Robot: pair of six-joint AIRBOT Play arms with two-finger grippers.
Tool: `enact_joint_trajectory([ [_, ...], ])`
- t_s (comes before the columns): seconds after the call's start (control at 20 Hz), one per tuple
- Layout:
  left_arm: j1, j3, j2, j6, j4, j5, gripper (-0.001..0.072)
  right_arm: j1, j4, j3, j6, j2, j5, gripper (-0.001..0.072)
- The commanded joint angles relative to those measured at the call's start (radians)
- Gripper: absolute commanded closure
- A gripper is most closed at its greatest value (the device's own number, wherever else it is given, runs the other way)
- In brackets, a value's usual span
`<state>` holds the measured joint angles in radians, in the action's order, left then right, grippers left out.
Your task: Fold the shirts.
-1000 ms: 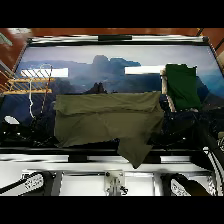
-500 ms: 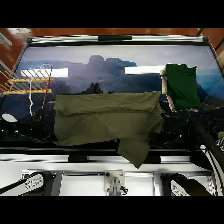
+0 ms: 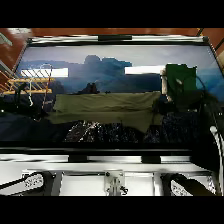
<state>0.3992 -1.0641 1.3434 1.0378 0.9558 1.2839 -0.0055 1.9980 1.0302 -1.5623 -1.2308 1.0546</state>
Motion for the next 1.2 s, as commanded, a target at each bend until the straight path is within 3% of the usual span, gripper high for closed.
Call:
enact_joint_trajectory([
  [0.0,-0.016,-0.128,0.111,0.051,-0.127,-0.049,0.0673,0.000,-0.003,0.198,0.014,-0.170,-0.075,0.0654],
  [0.2,-0.074,-0.245,0.254,0.076,-0.130,-0.055,0.0673,0.000,0.002,0.381,0.014,-0.369,-0.087,0.0653],
  [0.45,-0.114,-0.287,0.373,0.106,-0.129,-0.074,0.0671,0.001,-0.015,0.407,0.014,-0.486,-0.084,0.0639],
  [0.5,-0.114,-0.288,0.388,0.118,-0.130,-0.067,0.0630,0.001,-0.016,0.407,0.013,-0.489,-0.082,0.0624],
  [0.55,-0.113,-0.288,0.395,0.120,-0.130,-0.046,0.0453,0.000,-0.013,0.408,0.013,-0.484,-0.079,0.0610],
  [0.6,-0.110,-0.289,0.395,0.119,-0.129,-0.027,0.0192,-0.006,-0.014,0.413,-0.010,-0.470,-0.068,0.0326],
  [0.65,-0.105,-0.298,0.394,0.119,-0.129,-0.002,0.0128,-0.014,-0.019,0.420,-0.052,-0.451,-0.044,0.0125],
  [0.8,-0.093,-0.358,0.389,0.119,-0.129,0.109,0.0130,-0.057,-0.112,0.429,-0.064,-0.388,0.064,0.0115],
  [0.85,-0.093,-0.375,0.384,0.119,-0.129,0.144,0.0130,-0.079,-0.132,0.429,-0.056,-0.384,0.115,0.0042],
  [1.0,-0.102,-0.389,0.352,0.120,-0.130,0.182,0.0131,-0.129,-0.103,0.413,-0.074,-0.412,0.232,0.0043],
  [1.15,-0.133,-0.389,0.323,0.119,-0.130,0.187,0.0131,-0.129,-0.060,0.401,-0.089,-0.466,0.229,0.0042],
])
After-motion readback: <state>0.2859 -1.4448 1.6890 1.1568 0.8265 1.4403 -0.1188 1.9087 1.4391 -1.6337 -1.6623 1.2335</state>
